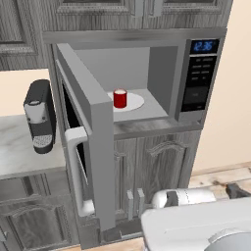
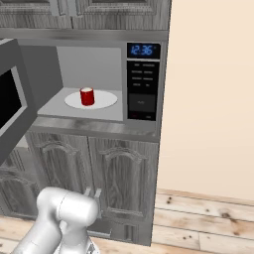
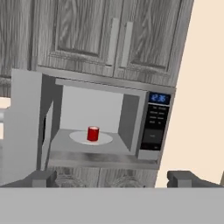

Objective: Pick the mug from the counter and place it inside the microwave. Then close the microwave.

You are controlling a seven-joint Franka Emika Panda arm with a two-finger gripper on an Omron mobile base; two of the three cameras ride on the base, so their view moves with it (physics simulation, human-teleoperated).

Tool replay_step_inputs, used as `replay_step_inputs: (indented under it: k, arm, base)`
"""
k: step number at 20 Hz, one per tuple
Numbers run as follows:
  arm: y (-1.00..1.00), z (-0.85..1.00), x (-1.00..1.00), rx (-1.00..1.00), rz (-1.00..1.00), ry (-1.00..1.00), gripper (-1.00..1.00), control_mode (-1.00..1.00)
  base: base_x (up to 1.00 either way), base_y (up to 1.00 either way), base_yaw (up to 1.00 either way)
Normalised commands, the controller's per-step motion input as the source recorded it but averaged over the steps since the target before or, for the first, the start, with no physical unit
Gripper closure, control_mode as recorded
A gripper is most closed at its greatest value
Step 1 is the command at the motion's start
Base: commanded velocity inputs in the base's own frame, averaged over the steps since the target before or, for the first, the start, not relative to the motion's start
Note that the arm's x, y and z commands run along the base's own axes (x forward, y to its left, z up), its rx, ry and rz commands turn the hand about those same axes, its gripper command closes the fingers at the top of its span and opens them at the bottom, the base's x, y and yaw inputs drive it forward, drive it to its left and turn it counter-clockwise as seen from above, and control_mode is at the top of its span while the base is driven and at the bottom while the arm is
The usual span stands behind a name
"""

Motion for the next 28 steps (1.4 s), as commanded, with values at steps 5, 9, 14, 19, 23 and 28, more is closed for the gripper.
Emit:
replay_step_inputs:
  k: [5,9,14,19,23,28]
  arm:
    - [0.82,-0.16,0.39,-0.09,-0.2,0.0,-1.0,-1.0]
    - [0.87,-0.31,0.3,-0.11,-0.21,0.0,-1.0,-1.0]
    - [0.75,-0.28,0.33,-0.12,-0.21,0.0,-1.0,-1.0]
    - [0.58,-0.24,0.42,-0.12,-0.25,0.0,-1.0,-1.0]
    - [0.31,-0.28,0.4,-0.1,-0.28,0.0,-1.0,-1.0]
    - [0.26,-0.29,0.4,-0.09,-0.28,-0.01,-1.0,-1.0]
  base:
    - [0.0,0.0,0.0]
    - [0.0,0.0,0.0]
    - [0.0,0.0,0.0]
    - [0.0,0.0,0.0]
    - [0.0,0.0,0.0]
    - [0.0,0.0,0.0]
